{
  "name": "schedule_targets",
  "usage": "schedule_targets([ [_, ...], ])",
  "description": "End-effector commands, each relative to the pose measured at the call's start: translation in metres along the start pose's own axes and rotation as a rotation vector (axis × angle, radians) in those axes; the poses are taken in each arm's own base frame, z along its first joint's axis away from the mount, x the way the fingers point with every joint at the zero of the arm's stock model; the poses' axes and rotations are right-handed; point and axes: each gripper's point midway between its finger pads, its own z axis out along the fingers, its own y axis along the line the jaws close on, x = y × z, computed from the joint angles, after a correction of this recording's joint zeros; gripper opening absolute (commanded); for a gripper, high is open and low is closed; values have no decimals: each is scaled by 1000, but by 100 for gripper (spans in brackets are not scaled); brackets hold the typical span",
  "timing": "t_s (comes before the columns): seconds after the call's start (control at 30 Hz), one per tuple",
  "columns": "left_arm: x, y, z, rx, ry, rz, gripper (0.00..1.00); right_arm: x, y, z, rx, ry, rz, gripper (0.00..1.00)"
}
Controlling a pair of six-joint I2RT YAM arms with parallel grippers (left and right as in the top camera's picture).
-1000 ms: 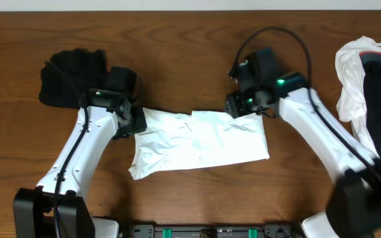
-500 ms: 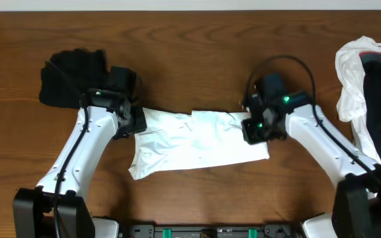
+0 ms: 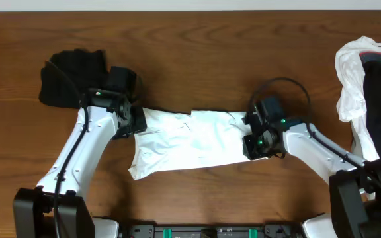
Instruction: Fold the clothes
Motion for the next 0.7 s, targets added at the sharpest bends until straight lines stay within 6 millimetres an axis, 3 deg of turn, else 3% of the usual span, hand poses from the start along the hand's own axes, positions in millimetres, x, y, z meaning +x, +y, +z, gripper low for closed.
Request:
schedule_targets([
  [0.0,1,2,0,-11,-2,-10,46,-25,11,-20,-31,-30,10,24],
  [0.1,2,-8,-3,42,7,-8,45,-41,19,-46,-30,-40,-13,26],
  [0.2,6,-35,-9,189,37,36,41,-54,26,-63,-32,-62,-25,27],
  [0.23,8,-48,-13,254,44,58,32,-56,27,-66,-33,-68,-26,27],
  [0.27,10,-62,-16,318,53,79,7,-58,26,-68,-33,-74,-26,27],
  [0.47,16,-127,-31,502,-4,234,6,-52,17,-63,-28,-56,5,11],
  [0.67,28,-167,-26,552,-22,326,6,-40,3,-49,-2,-34,30,6],
])
